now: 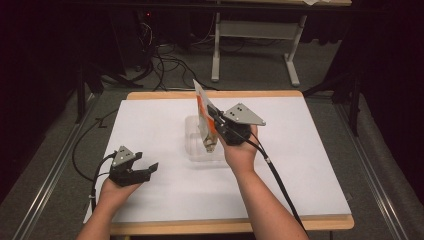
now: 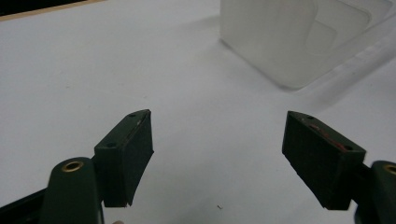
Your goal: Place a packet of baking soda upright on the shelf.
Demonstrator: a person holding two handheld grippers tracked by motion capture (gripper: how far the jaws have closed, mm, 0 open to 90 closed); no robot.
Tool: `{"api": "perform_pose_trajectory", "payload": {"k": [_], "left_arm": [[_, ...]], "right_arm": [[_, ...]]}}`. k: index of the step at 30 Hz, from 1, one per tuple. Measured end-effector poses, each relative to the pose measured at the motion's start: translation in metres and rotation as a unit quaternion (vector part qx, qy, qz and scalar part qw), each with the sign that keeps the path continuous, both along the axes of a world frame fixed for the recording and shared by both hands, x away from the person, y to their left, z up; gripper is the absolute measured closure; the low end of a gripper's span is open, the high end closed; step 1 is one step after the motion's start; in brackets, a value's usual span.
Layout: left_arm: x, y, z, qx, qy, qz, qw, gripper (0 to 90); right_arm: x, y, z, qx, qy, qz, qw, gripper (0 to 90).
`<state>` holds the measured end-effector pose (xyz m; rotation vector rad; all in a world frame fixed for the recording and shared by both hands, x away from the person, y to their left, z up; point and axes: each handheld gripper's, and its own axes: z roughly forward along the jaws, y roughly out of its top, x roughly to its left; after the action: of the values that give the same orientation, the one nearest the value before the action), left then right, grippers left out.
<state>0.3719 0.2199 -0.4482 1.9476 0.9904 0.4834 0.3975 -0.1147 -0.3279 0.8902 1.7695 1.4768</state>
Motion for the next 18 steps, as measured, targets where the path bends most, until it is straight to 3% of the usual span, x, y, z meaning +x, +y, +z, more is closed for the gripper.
{"api": "perform_pose_trajectory", "payload": {"k": [18], "left_arm": [[0.0,0.0,0.0,-0.001,0.001,-0.001,1.0,25.0]], "right_arm": [[0.021,0.011,-0.015,-0.016,0.006,-0.012,0.9998,90.0]]}}
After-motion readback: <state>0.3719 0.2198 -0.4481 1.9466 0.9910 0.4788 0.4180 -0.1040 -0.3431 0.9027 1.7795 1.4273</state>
